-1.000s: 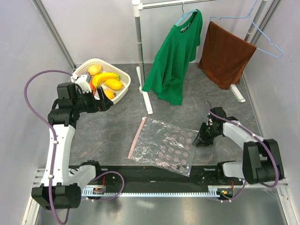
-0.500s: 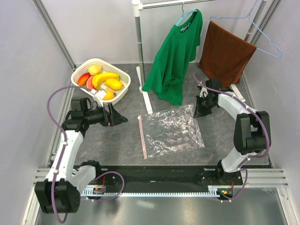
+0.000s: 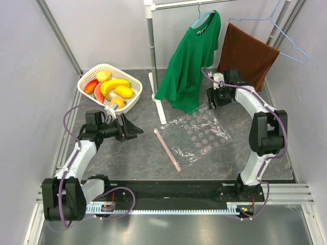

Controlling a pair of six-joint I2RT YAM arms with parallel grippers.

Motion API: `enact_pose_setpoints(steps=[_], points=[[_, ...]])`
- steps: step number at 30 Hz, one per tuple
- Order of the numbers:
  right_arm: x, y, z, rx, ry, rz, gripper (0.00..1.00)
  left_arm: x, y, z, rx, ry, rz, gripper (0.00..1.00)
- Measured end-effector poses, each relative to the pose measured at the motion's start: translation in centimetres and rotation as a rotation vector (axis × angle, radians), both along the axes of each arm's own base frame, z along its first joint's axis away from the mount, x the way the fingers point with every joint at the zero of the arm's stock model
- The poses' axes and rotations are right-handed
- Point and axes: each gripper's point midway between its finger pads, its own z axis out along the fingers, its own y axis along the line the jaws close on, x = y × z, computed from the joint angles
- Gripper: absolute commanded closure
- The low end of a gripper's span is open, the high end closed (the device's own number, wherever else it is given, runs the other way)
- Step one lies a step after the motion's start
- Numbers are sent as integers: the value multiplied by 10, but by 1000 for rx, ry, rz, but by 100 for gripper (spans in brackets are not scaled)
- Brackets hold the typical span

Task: Place the food in the zip-top bag and seal the zipper
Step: Pick up the zipper food storage bag at the center of the board.

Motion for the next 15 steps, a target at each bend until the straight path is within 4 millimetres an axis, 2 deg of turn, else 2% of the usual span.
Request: enact_pose_setpoints(steps=[3, 5, 8, 10, 12, 13, 15], points=[[-4, -9, 20, 22, -48, 21, 24, 0, 0, 14, -6, -60, 9, 6], [-19, -17, 43, 36, -94, 41, 15, -2, 2, 29, -4, -127, 18, 2], [-53, -22, 90, 34, -213, 89, 15, -4, 7, 61, 21, -266, 57, 0], [-83, -5, 119, 13, -310, 182, 15, -5, 12, 84, 45, -366, 96, 0], [-115, 30, 140, 3, -406, 340, 15, -5, 18, 108, 73, -456, 152, 0], [-131, 46, 141, -4, -434, 416, 15, -4, 23, 119, 93, -498, 196, 0], [-160, 74, 129, -19, -438, 555, 15, -2, 31, 132, 120, -543, 267, 1]])
